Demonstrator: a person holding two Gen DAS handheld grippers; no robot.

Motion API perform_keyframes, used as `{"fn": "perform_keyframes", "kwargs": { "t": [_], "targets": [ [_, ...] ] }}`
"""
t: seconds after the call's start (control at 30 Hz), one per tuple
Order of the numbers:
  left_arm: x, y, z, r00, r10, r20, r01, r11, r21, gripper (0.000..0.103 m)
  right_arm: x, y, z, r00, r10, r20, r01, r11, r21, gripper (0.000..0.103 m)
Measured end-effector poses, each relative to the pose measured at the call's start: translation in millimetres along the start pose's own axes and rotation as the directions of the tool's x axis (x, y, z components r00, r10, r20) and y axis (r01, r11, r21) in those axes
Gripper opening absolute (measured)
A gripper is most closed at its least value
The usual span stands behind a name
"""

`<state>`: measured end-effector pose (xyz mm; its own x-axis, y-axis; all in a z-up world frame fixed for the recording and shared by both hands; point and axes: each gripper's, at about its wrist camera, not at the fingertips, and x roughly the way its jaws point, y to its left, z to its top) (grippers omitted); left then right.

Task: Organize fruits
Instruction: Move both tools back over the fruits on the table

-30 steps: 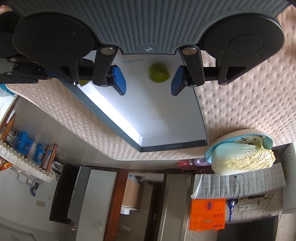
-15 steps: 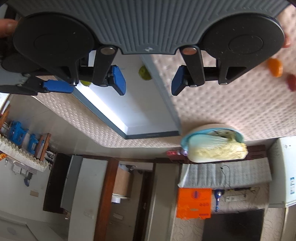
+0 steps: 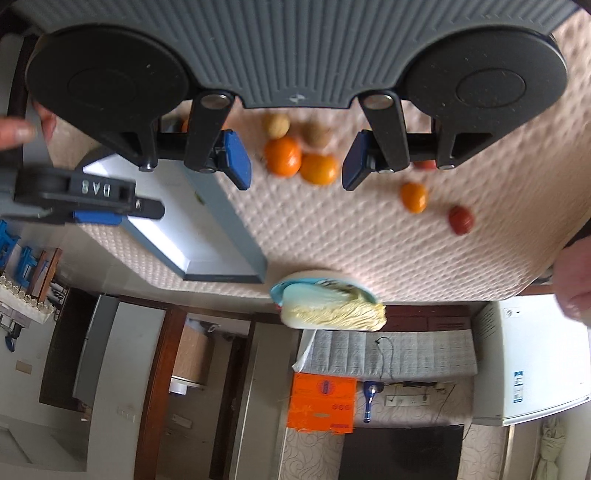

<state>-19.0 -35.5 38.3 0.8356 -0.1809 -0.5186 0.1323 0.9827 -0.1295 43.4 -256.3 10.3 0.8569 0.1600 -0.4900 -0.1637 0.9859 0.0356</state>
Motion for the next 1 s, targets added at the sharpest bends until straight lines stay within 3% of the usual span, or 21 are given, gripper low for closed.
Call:
{"fn": "perform_keyframes", "kwargs": {
  "t": [0.27,0.53,0.73,0.83,1.0],
  "targets": [
    [-4.2,22.3,-22.1,0.996,0.081,-0.034,-0.08,0.997,0.017,0.061,-17.4,8.2,-5.1,0.999,0.03,0.012,-0.03,1.0,0.001,0.065],
    [1.3,41.5,-26.3,0.995,0.086,-0.049,-0.086,0.996,0.0,0.061,-43.7,24.7,-16.8,0.979,0.203,0.013,-0.2,0.973,-0.118,0.063],
    [4.0,47.1,-19.8,0.997,0.064,-0.045,-0.066,0.997,-0.049,0.061,-24.6,50.2,-26.2,0.963,0.252,-0.092,-0.266,0.943,-0.198,0.042],
    [5.5,48.1,-18.9,0.997,0.056,-0.046,-0.059,0.997,-0.054,0.061,-14.3,65.8,-30.3,0.966,0.227,-0.122,-0.251,0.934,-0.254,0.038],
    [7.3,50.4,-18.0,0.998,0.046,-0.049,-0.049,0.997,-0.06,0.061,2.9,74.0,-35.7,0.986,0.094,-0.136,-0.135,0.933,-0.333,0.036]
  ]
}}
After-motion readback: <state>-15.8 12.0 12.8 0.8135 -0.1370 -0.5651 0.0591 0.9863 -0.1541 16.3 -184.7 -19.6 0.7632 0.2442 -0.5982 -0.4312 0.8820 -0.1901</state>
